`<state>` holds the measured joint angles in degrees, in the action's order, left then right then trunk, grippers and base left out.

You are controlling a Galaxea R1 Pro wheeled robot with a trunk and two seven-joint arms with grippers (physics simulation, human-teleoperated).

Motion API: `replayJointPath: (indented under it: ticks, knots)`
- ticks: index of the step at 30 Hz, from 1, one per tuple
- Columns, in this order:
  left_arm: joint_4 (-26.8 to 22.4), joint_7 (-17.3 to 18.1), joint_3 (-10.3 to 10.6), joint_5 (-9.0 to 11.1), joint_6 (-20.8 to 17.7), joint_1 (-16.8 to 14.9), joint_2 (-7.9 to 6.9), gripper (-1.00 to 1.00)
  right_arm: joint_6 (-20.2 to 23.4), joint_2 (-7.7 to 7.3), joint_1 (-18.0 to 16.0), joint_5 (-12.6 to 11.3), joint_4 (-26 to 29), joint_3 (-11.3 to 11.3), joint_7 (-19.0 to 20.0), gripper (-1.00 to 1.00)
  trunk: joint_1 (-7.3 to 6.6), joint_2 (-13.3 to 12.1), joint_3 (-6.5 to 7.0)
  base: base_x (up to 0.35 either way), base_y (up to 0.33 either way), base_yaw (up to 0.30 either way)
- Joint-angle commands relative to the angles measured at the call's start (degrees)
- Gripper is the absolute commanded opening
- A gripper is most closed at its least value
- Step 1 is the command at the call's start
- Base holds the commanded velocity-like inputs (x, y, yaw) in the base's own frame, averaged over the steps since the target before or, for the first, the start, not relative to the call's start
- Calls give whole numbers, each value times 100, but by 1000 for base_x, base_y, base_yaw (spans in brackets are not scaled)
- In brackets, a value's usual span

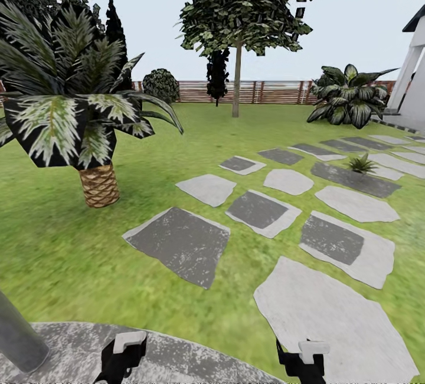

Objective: Pick up the pesticide atomizer in the garden and spray insectifuge to fully cover both potted plants in the garden.

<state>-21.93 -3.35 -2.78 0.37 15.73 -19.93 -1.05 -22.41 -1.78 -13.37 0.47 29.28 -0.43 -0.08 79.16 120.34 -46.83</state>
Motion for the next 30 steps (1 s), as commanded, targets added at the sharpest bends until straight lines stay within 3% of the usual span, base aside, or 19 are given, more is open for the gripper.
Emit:
replayJointPath:
  ticks: [1, 10, 16, 30]
  knots:
    - [24, -8, -3, 7, 21, -44, -6, 100, -17, 0, -2, 5, -2, -8, -6, 100, 22, 44, -31, 0, 0, 0]
    - [41, -33, -16, 32, 41, -60, -44, 100, -17, 3, -4, 5, 11, -10, -10, 100, 219, 405, -272, 0, 0, 0]
    - [49, -354, -17, 34, 52, -55, -34, 100, -17, 3, -6, 4, 17, -10, -14, 100, 351, 645, -434, 0, 0, 42]
    - [75, -386, -12, 30, 61, -63, -25, 100, -17, 3, -3, 5, 5, -2, -11, 100, 658, 1207, -813, 0, 0, 75]
